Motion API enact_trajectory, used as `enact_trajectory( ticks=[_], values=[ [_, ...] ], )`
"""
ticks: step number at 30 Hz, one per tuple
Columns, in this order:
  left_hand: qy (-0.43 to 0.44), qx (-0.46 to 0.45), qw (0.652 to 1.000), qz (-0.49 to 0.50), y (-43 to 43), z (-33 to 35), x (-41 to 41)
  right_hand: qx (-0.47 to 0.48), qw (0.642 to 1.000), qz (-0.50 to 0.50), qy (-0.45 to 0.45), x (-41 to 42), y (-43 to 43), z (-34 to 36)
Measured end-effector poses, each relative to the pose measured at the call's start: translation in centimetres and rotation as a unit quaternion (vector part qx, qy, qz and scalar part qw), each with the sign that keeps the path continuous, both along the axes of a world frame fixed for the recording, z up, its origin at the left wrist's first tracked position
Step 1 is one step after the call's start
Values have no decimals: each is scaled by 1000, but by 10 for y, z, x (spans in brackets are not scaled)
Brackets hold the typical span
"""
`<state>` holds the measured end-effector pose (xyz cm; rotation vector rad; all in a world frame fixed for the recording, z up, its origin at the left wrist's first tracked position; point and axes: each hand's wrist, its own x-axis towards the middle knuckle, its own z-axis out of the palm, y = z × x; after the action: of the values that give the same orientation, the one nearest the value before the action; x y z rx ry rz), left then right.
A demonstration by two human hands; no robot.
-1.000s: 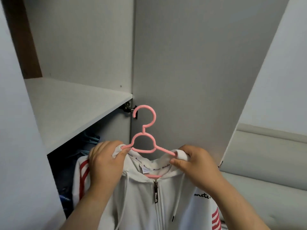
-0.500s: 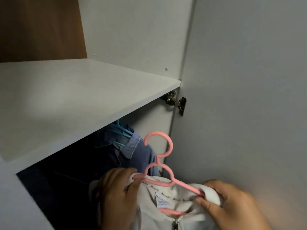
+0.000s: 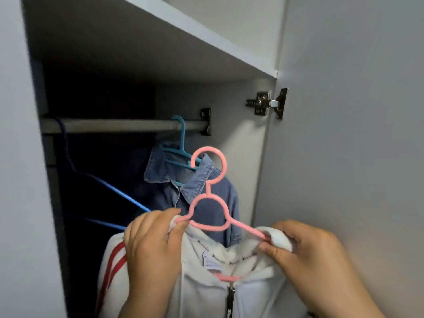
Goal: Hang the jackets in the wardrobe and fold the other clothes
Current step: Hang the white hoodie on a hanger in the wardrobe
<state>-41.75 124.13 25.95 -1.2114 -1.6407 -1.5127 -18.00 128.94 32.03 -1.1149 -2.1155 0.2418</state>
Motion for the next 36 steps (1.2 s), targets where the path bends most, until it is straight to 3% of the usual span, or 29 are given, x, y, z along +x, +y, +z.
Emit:
enact_trajectory(
  ticks=[9,18,23,29,33,36],
  values=[
    [-10,-162,983,88,-43,-46,34,20,999,33,9,16,-15,-59],
    [-6,-289,953,94,-75,-56,43,-23,998,57,-18,31,-30,-74],
    [-11,-284,954,100,-73,-54,44,-34,993,100,-58,36,-29,-76],
    [-29,-275,959,63,-74,-40,44,-10,997,73,-36,35,-29,-80],
    [46,-264,963,13,-81,-16,40,5,998,52,-21,33,-30,-84],
    [55,-210,976,25,-83,6,39,16,999,29,-14,29,-32,-88]
  ],
)
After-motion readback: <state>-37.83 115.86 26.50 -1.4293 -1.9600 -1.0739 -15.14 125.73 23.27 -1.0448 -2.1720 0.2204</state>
